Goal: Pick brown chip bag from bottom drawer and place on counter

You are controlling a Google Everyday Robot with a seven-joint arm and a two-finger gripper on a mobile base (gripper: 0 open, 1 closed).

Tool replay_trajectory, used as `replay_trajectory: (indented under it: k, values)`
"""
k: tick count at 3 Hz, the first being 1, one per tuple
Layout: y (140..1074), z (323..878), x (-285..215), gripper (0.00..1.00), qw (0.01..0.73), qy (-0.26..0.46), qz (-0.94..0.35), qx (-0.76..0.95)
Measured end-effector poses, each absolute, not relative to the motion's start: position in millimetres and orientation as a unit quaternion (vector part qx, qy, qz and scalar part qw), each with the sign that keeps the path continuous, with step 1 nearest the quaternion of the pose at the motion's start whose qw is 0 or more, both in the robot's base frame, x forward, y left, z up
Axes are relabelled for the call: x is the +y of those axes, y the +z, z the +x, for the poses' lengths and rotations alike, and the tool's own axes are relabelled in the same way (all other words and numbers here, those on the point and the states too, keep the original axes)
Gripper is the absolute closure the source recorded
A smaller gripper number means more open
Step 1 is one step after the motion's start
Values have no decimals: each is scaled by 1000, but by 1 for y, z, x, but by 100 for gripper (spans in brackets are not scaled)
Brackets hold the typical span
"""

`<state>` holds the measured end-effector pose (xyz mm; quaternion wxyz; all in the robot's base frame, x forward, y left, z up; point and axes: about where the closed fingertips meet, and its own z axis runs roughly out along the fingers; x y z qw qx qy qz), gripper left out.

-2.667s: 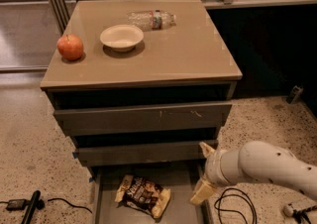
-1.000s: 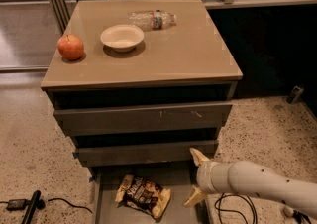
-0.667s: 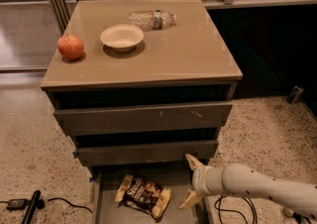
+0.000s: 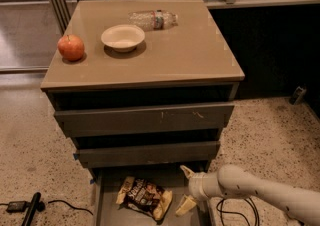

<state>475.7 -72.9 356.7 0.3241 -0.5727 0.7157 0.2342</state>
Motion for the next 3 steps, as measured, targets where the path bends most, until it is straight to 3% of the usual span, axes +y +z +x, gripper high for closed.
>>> replay_trajectory:
  k: [3]
  values:
    - [327,480,-58,0,292,228,-587,720]
